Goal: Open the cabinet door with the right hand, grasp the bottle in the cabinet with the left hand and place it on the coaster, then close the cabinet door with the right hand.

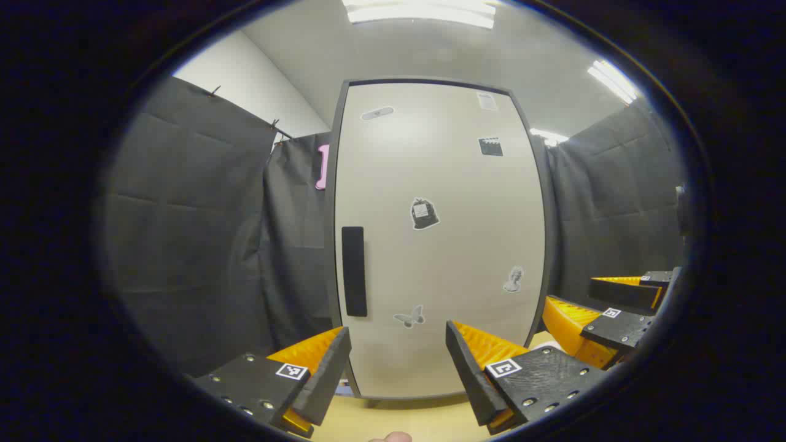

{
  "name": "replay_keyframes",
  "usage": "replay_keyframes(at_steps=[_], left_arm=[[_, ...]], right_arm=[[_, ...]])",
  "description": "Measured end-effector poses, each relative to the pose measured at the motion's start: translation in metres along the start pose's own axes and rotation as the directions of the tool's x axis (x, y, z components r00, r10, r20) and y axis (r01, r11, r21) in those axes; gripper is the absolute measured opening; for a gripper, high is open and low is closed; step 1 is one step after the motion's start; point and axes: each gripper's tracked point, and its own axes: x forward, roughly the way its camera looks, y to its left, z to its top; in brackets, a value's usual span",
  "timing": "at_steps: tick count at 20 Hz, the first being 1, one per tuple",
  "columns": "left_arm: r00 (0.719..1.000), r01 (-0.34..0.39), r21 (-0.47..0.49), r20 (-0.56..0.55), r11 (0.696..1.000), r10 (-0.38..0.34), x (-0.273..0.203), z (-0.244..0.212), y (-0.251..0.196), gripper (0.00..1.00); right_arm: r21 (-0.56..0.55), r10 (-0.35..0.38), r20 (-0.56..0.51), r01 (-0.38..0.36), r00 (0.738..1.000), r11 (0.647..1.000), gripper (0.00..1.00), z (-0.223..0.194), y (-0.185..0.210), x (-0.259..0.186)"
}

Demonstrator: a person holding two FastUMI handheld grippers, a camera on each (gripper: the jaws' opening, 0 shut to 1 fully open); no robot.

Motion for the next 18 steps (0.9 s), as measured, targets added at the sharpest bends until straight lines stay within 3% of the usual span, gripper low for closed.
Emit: replay_keyframes(at_steps=[1,4,11,12,15,17,18], left_arm=[[1.000,0.001,-0.002,0.002,1.000,-0.001,0.001,0.001,0.000,0.94],[1.000,0.000,0.001,0.003,1.000,0.000,0.001,0.002,0.002,0.89],[1.000,-0.010,-0.006,-0.001,1.000,0.010,-0.002,0.000,0.016,0.89],[1.000,-0.013,-0.008,0.000,1.000,0.013,-0.003,0.001,0.019,0.94],[1.000,-0.003,-0.004,-0.006,1.000,0.003,-0.003,0.002,0.022,0.89],[1.000,0.001,0.005,-0.006,1.000,-0.001,-0.005,0.001,0.026,0.94],[1.000,0.001,0.010,-0.004,1.000,-0.001,-0.006,0.000,0.027,0.89]], right_arm=[[-0.002,-0.010,0.004,0.010,1.000,1.000,0.95,0.002,-0.003,0.002],[-0.004,-0.019,0.007,0.019,1.000,1.000,0.95,0.004,-0.004,0.003],[-0.024,-0.001,0.011,0.001,1.000,1.000,0.95,0.001,0.008,-0.003],[-0.022,0.002,0.011,-0.002,1.000,1.000,0.95,0.000,0.009,-0.004],[-0.013,0.015,0.016,-0.015,1.000,1.000,0.95,0.003,0.016,-0.005],[-0.019,0.030,0.029,-0.029,0.999,0.999,0.95,0.005,0.022,-0.006],[-0.020,0.038,0.033,-0.037,0.999,0.999,0.95,0.005,0.025,-0.006]])
